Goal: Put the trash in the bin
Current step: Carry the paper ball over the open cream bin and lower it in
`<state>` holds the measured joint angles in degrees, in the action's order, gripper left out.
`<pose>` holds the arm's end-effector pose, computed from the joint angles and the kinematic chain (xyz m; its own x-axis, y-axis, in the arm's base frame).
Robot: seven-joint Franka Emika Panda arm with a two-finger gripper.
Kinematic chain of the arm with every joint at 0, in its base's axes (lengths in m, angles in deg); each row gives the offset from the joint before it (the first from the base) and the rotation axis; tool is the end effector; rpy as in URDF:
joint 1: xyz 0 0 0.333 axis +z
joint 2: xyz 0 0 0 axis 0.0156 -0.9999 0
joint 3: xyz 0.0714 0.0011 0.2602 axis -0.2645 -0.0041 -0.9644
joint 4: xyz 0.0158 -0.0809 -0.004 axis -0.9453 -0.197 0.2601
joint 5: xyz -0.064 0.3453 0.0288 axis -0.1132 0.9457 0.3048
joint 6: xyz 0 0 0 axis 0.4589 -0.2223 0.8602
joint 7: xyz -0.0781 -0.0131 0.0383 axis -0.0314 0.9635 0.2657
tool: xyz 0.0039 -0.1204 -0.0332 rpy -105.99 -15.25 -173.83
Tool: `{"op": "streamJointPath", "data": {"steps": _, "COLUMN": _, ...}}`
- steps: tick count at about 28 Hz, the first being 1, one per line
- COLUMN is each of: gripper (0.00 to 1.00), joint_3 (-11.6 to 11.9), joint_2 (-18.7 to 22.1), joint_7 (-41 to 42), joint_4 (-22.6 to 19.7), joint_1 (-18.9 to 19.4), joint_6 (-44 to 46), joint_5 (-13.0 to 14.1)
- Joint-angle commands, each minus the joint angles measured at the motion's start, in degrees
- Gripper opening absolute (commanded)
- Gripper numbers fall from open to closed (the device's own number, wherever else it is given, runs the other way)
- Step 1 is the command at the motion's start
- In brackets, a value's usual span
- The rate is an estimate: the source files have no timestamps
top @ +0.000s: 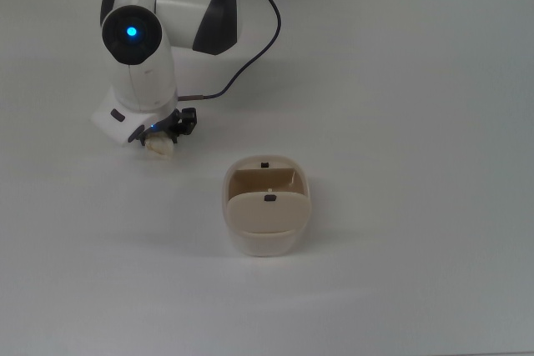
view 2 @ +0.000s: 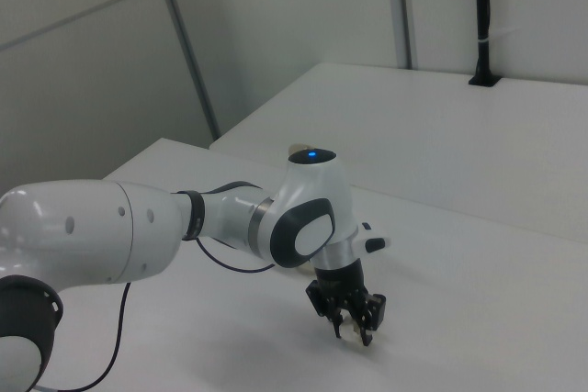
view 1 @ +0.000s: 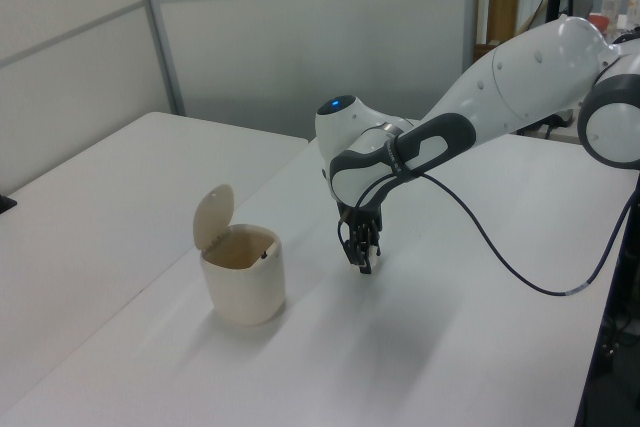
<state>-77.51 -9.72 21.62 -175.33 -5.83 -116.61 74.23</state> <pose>0.5892 -0.0768 0.2780 0.9883 0.1228 -0.0907 0.1307 -0.9876 0.0869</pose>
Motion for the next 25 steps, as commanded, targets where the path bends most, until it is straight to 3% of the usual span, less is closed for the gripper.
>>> {"op": "streamJointPath", "data": {"steps": 1, "gripper": 0.46, "joint_3": -0.3, "joint_2": 2.7, "joint_7": -1.5, "joint_4": 1.4, "joint_1": 0.5, "joint_6": -0.7, "joint_5": 0.7}}
{"op": "streamJointPath", "data": {"steps": 7, "gripper": 0.48, "joint_3": -0.4, "joint_2": 6.3, "joint_7": -1.4, "joint_4": 5.1, "joint_1": 2.7, "joint_6": -0.8, "joint_5": 4.7}}
{"op": "streamJointPath", "data": {"steps": 13, "gripper": 0.53, "joint_3": -0.4, "joint_2": 6.2, "joint_7": -0.9, "joint_4": 8.1, "joint_1": 6.8, "joint_6": -1.8, "joint_5": 4.6}}
{"op": "streamJointPath", "data": {"steps": 17, "gripper": 0.53, "joint_3": -0.5, "joint_2": 6.0, "joint_7": -1.0, "joint_4": 7.4, "joint_1": 10.0, "joint_6": -10.9, "joint_5": 4.6}}
{"op": "streamJointPath", "data": {"steps": 22, "gripper": 0.53, "joint_3": -0.5, "joint_2": 5.4, "joint_7": -1.1, "joint_4": 7.0, "joint_1": 10.9, "joint_6": -16.6, "joint_5": 4.6}}
{"op": "streamJointPath", "data": {"steps": 25, "gripper": 0.64, "joint_3": -1.0, "joint_2": 5.0, "joint_7": -1.5, "joint_4": 7.0, "joint_1": 11.0, "joint_6": -17.8, "joint_5": 4.8}}
